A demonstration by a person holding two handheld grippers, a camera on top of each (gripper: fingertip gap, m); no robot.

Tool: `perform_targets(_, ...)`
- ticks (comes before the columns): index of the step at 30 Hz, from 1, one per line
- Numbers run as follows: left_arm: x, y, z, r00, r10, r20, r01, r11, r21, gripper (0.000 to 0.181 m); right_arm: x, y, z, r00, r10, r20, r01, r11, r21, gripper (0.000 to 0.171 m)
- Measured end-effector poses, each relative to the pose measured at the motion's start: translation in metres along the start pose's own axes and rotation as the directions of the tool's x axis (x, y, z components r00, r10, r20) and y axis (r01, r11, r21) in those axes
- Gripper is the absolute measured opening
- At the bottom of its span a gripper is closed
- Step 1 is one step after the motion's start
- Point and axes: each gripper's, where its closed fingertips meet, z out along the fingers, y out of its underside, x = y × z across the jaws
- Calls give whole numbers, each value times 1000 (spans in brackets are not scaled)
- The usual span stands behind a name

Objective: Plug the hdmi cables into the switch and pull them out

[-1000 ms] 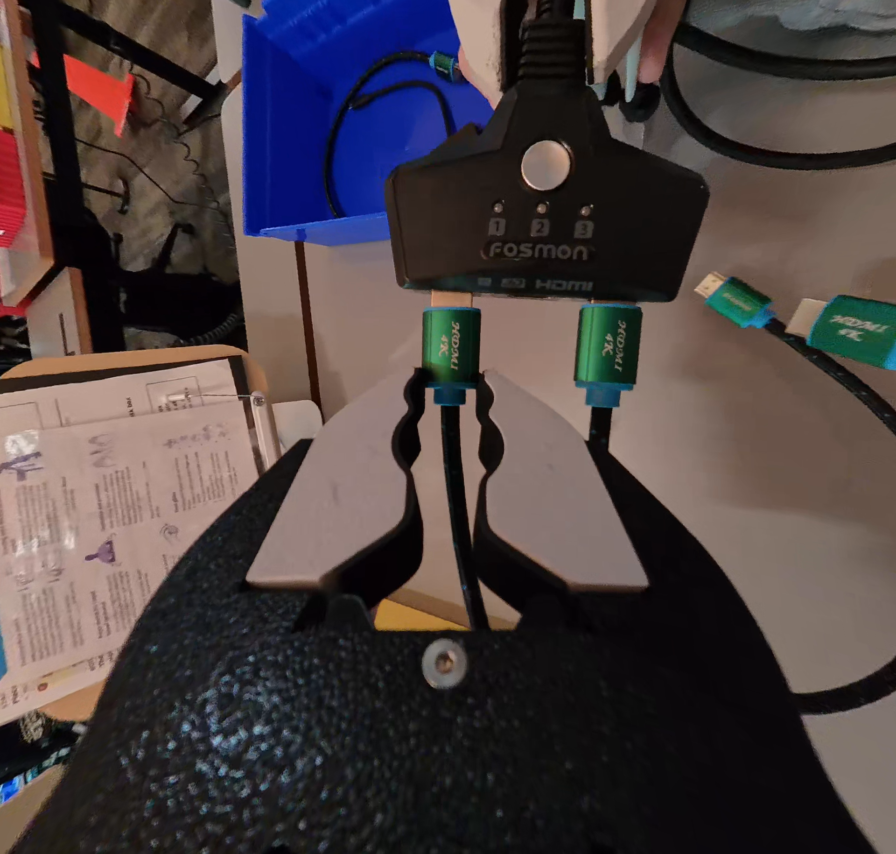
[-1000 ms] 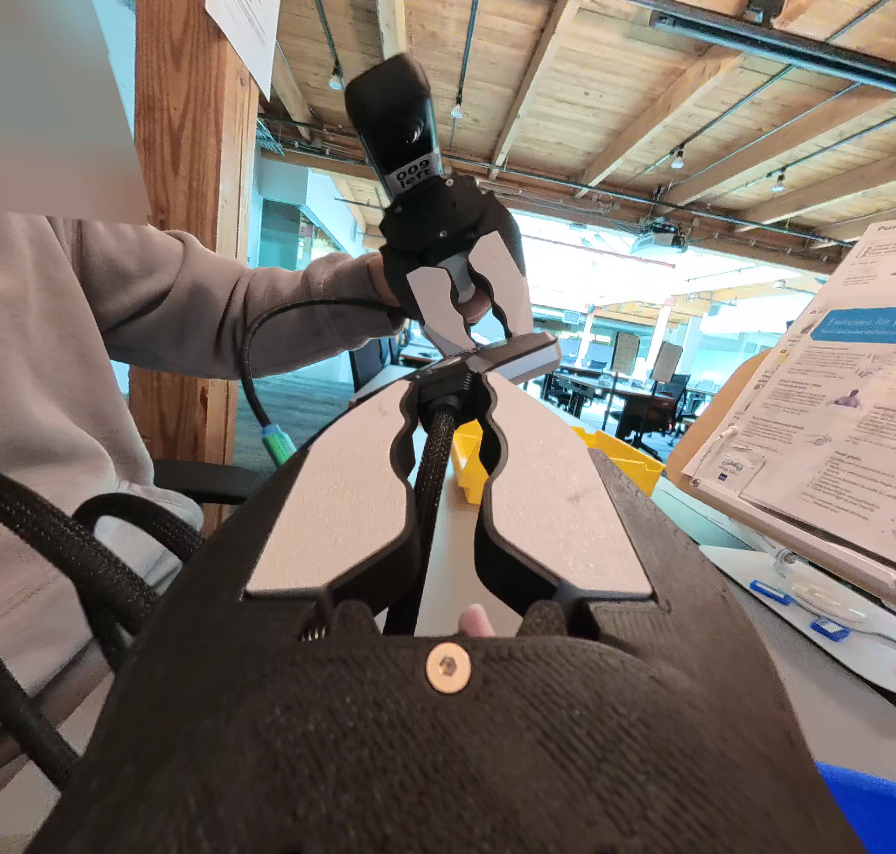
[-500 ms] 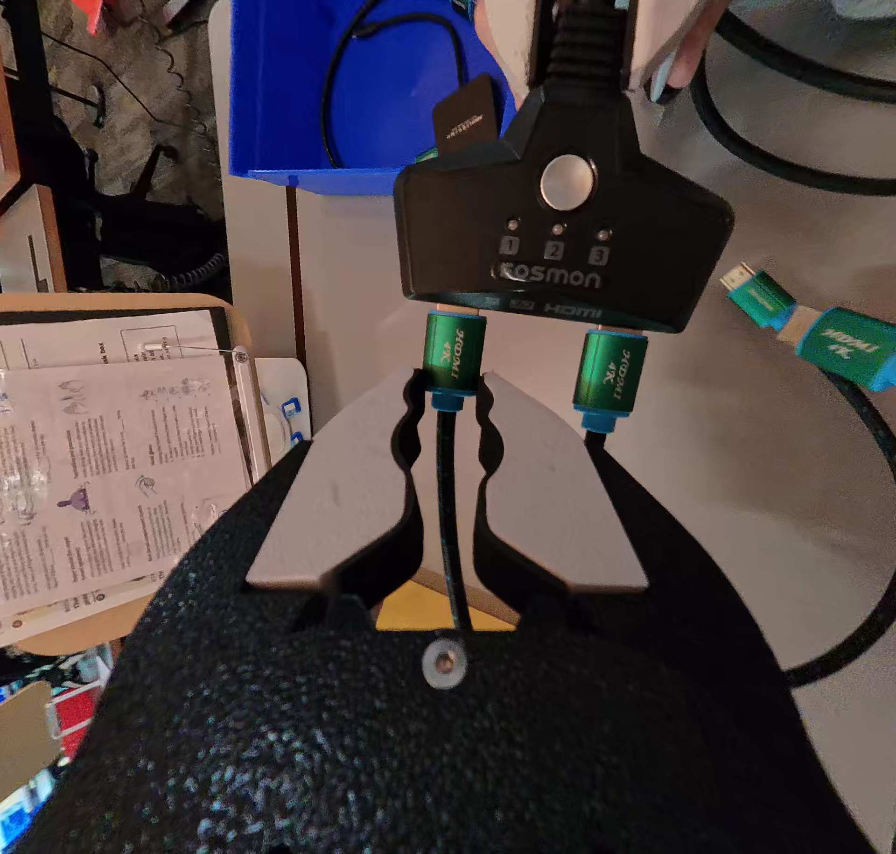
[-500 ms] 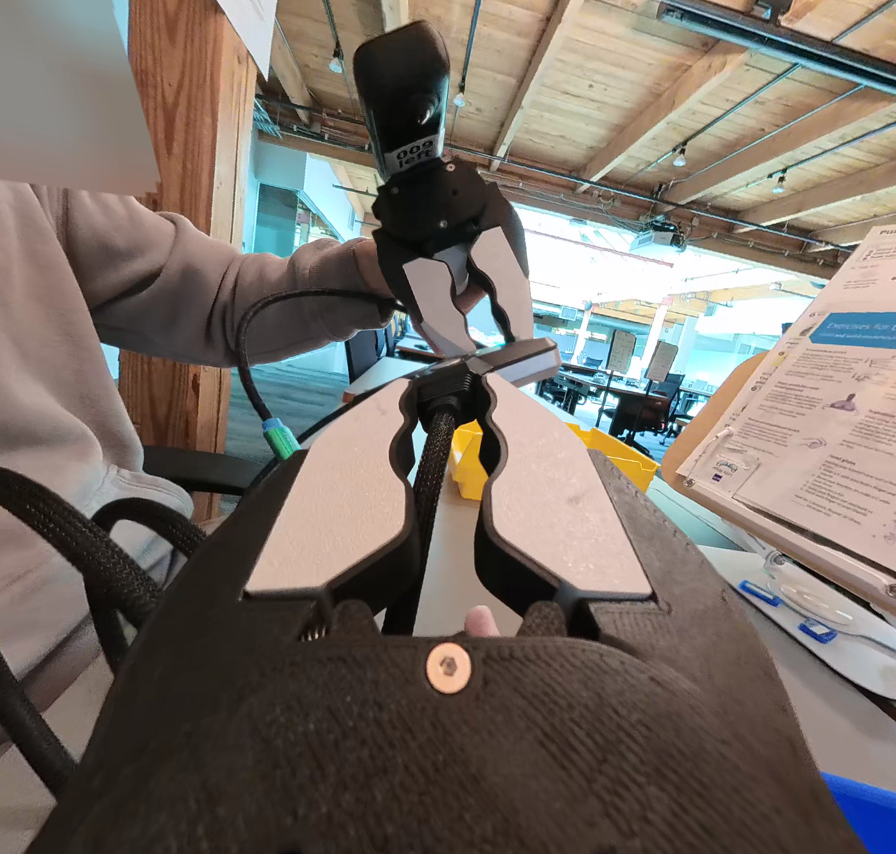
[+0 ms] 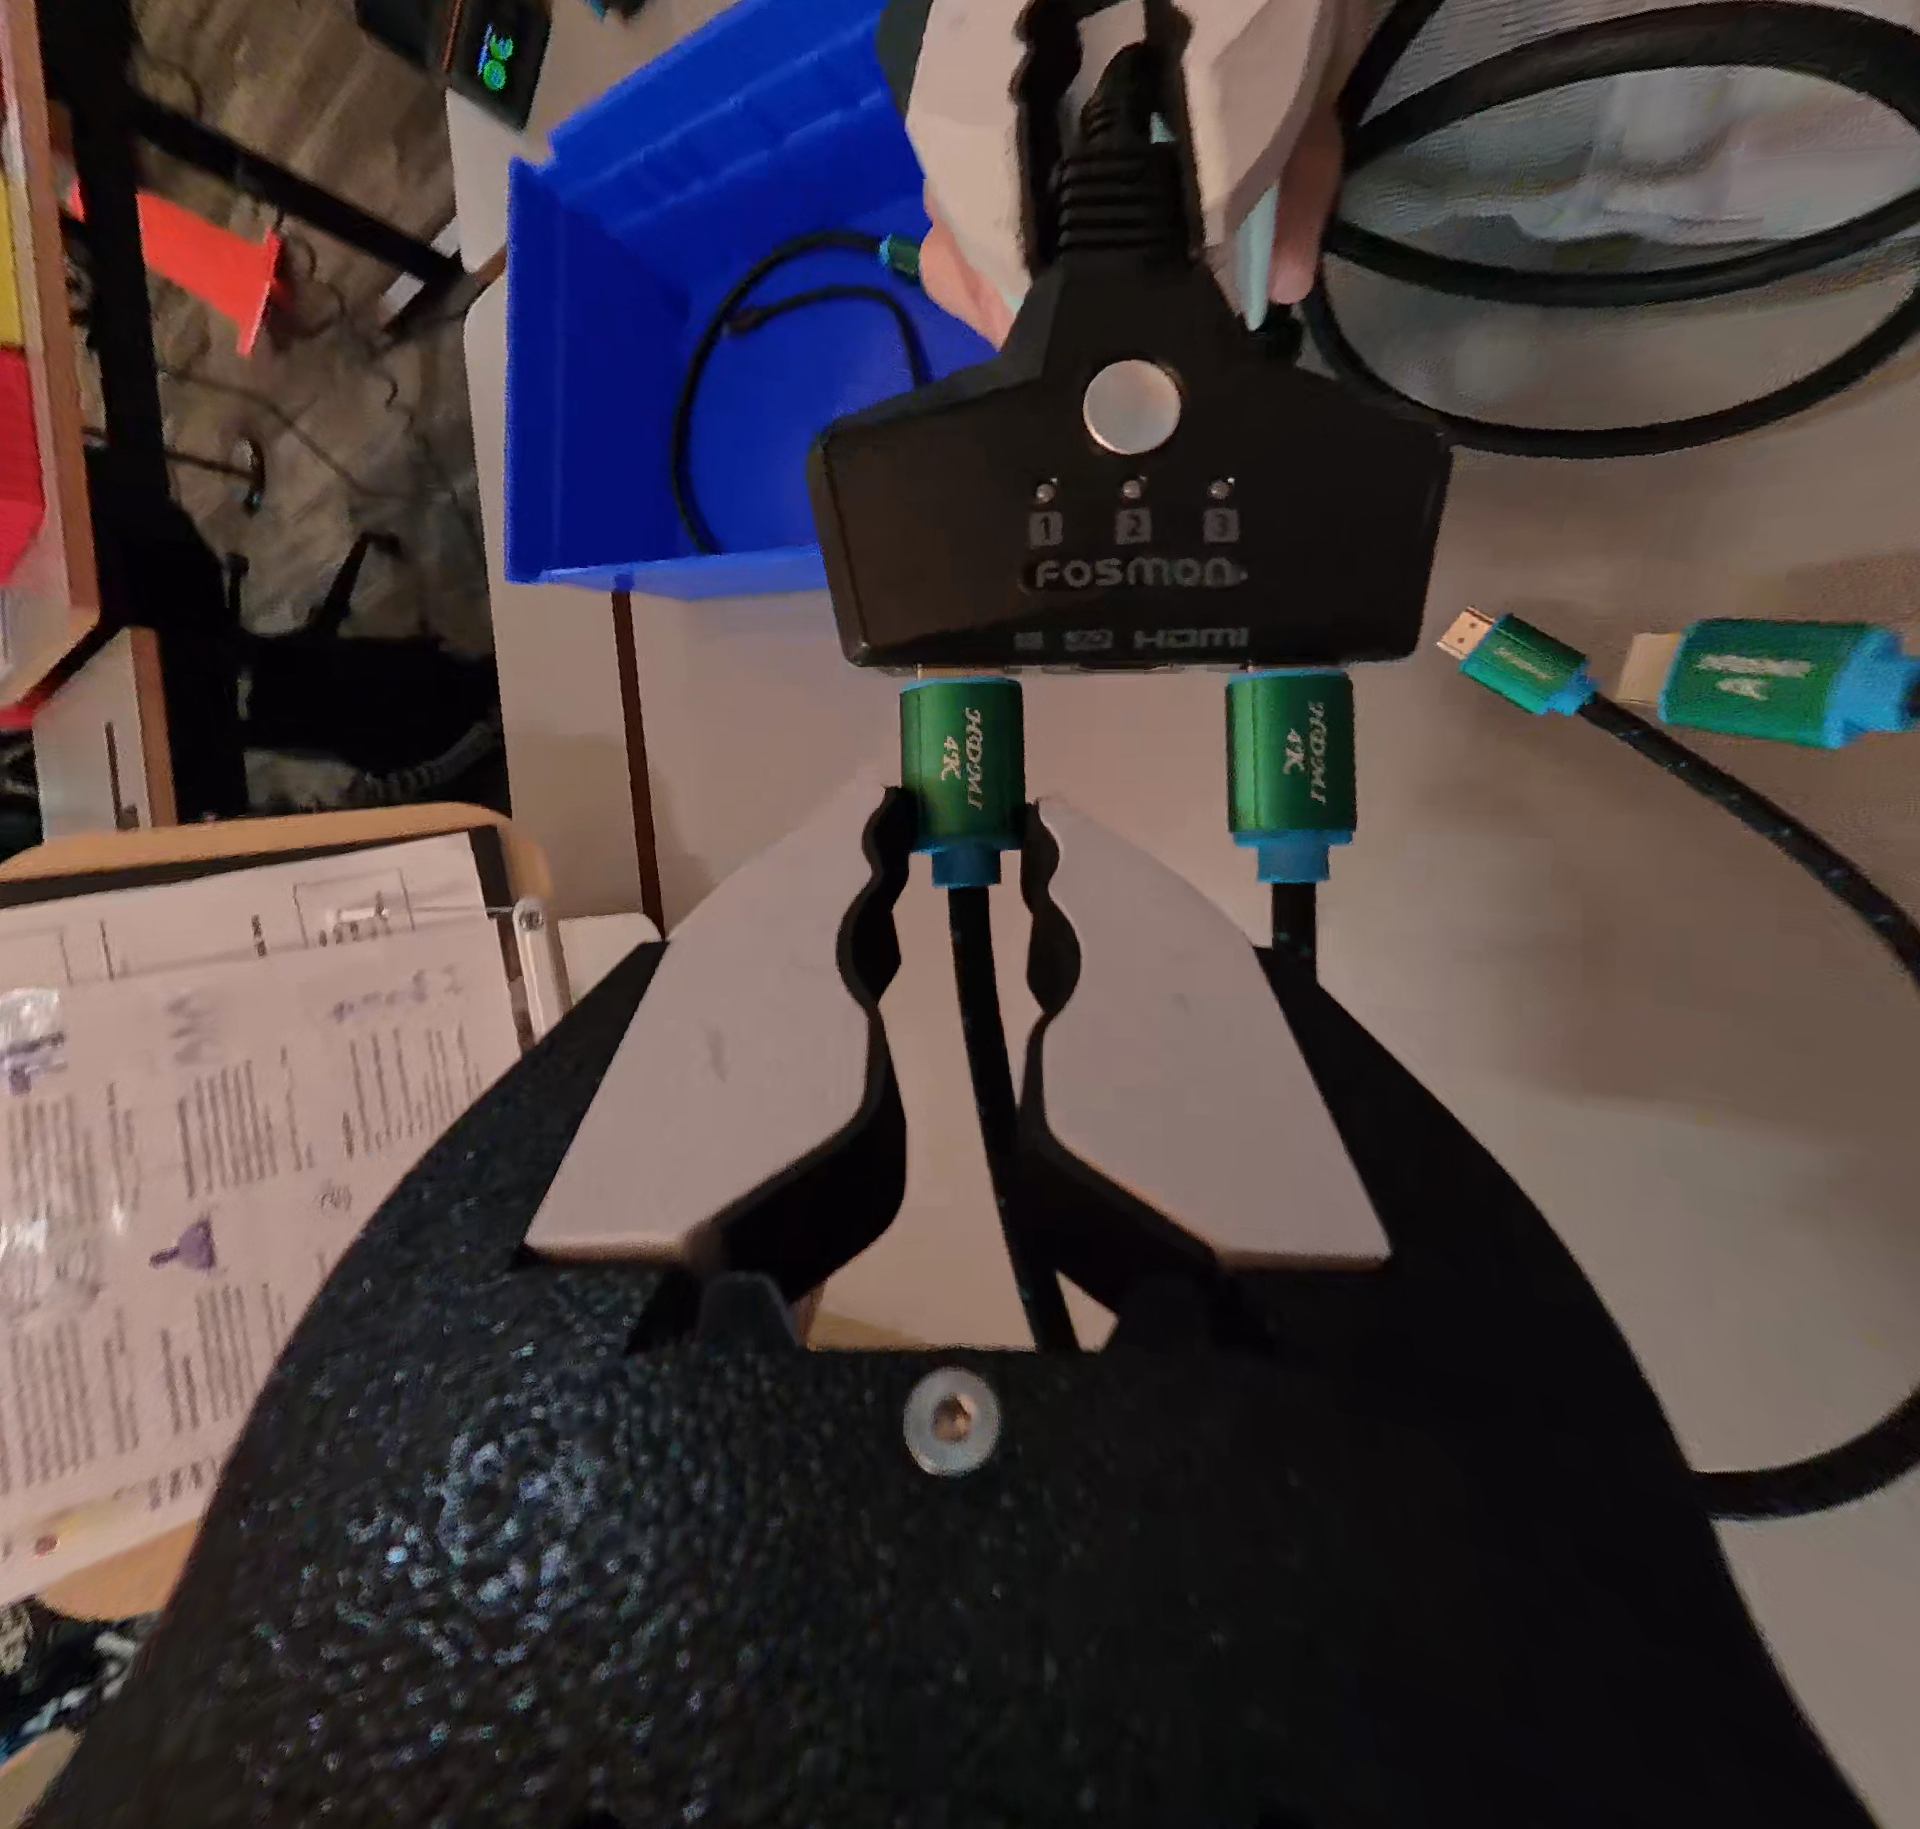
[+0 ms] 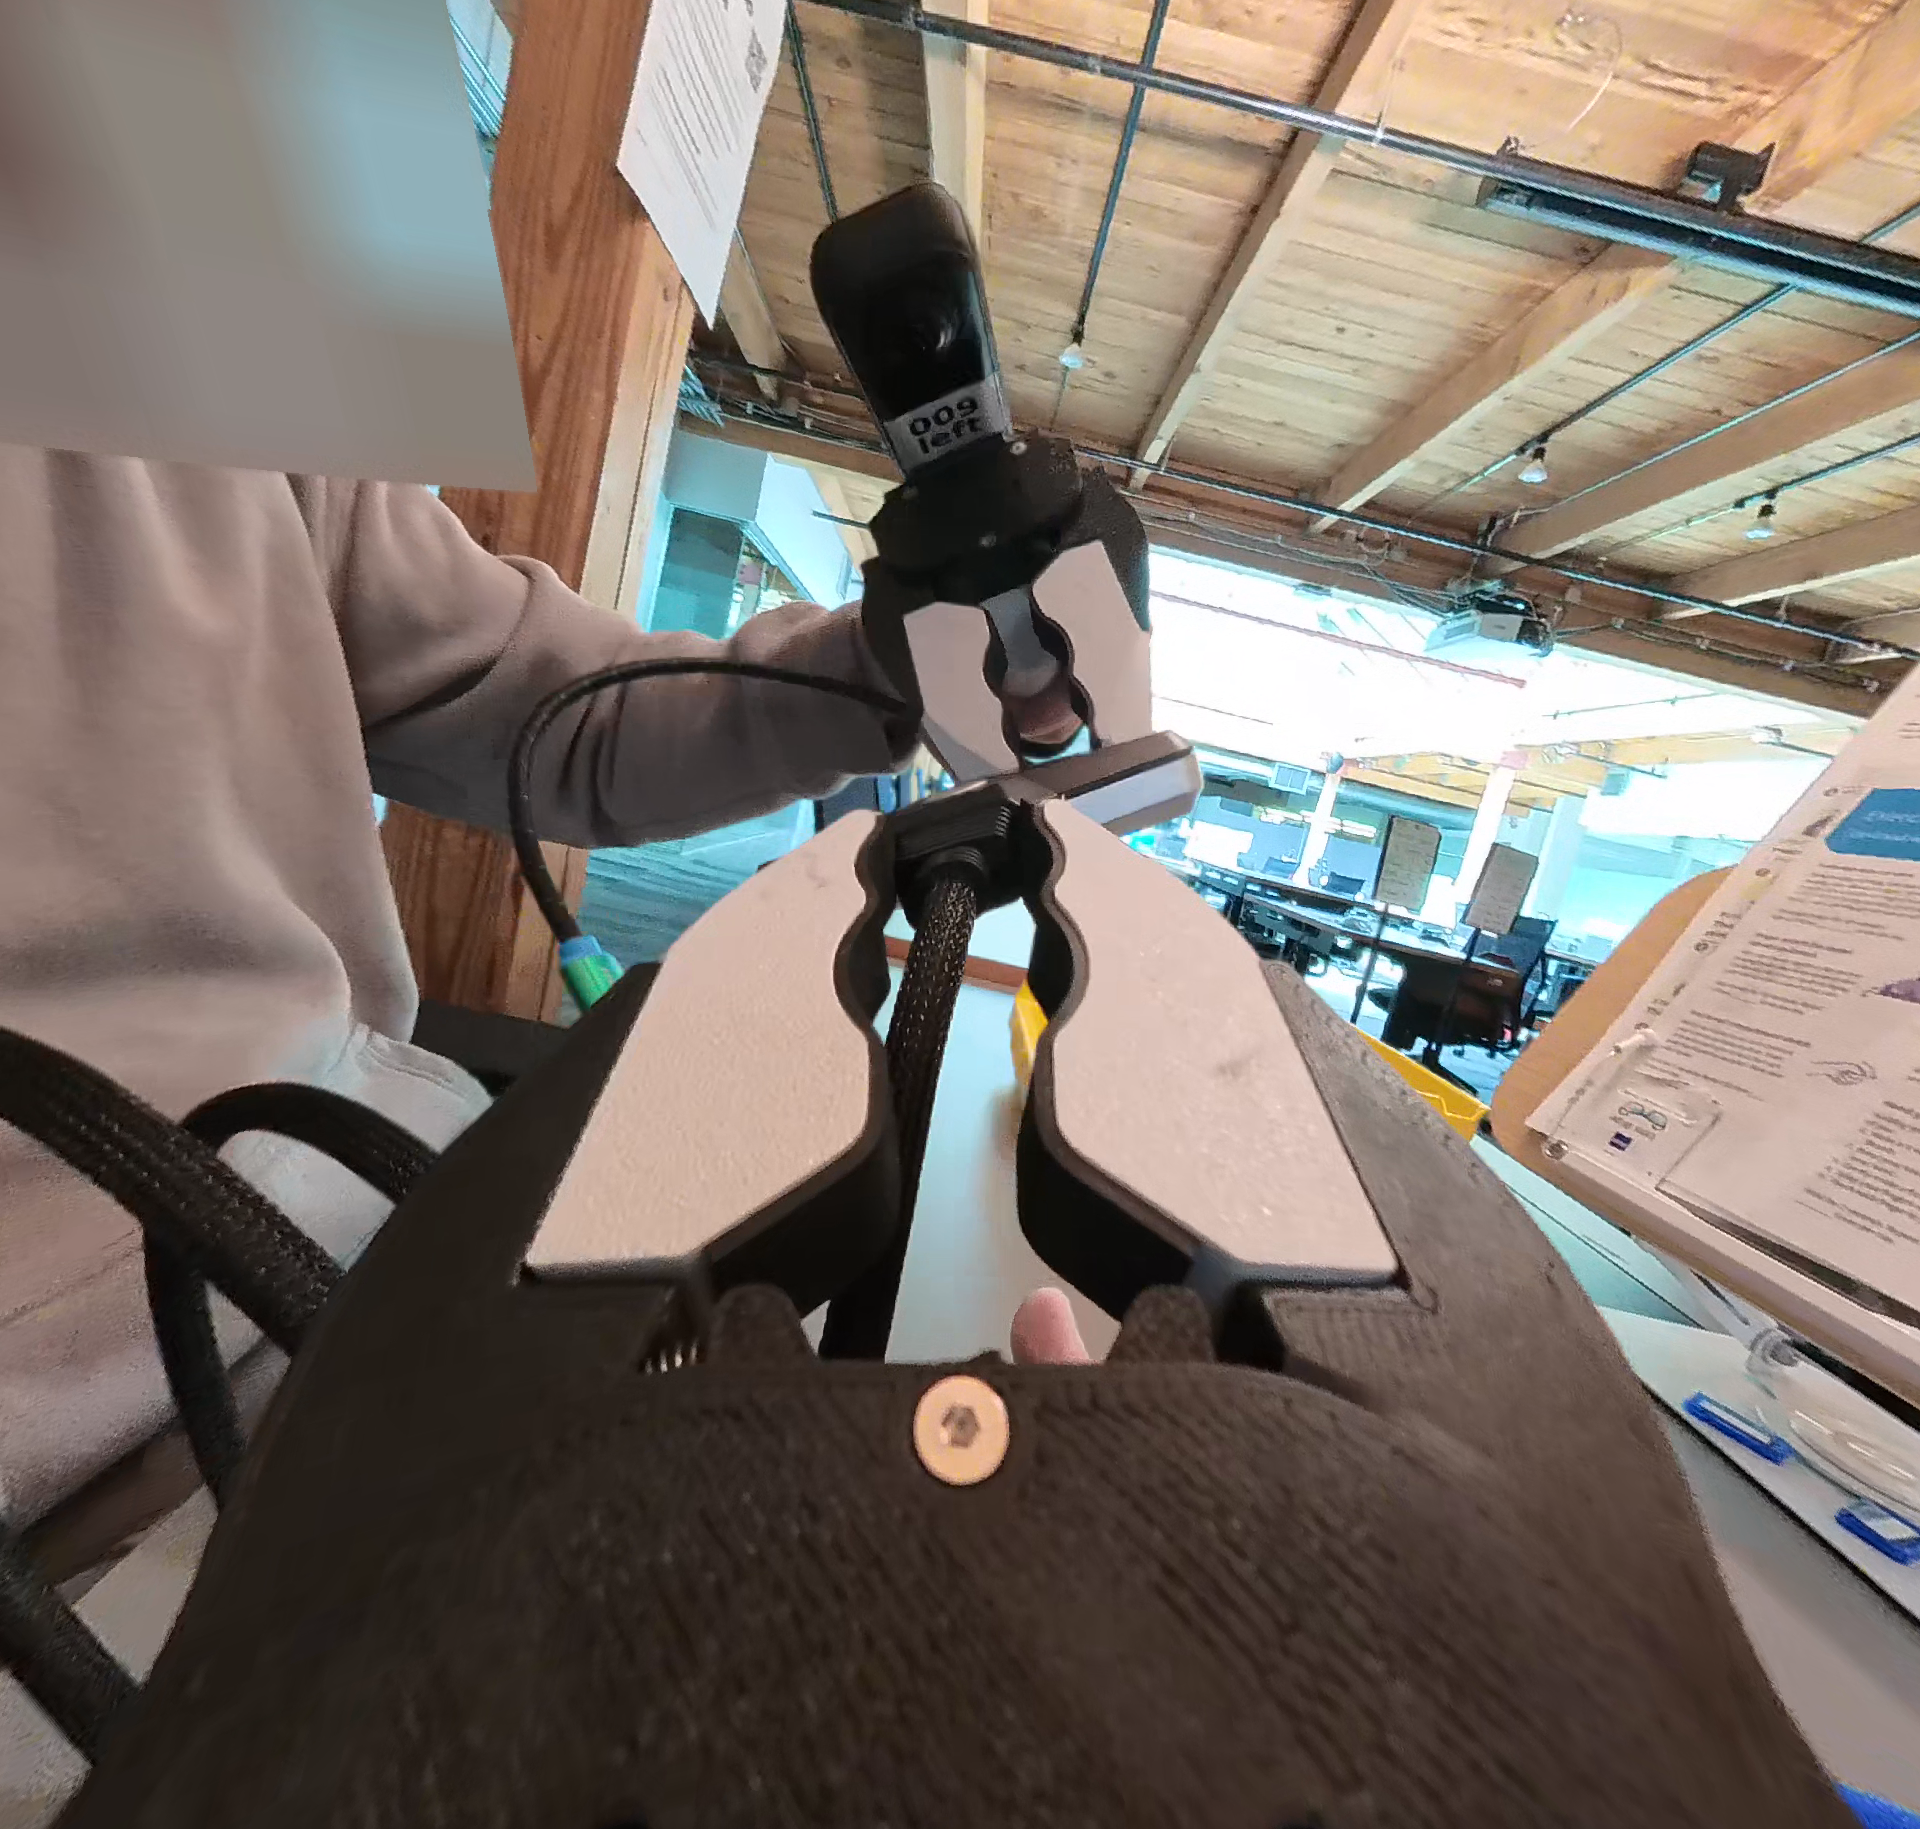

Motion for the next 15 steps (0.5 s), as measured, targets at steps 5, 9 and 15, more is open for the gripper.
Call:
perform_targets(5, 8, 11, 4, 999, 34, -3, -34, 998, -61, 20, -2, 5, 3, 1000, 23, 19, -22, 1000, -19, 24)
perform_targets(9, 12, 11, 1, 998, 21, -64, -19, 999, 32, 21, -4, 9, 6, 996, 73, 46, -73, 997, -12, 24)
perform_targets(15, 11, 3, -4, 998, -13, -64, 21, 993, 120, 21, -5, 4, 5, 999, 9, 43, -10, 1000, 13, 23)
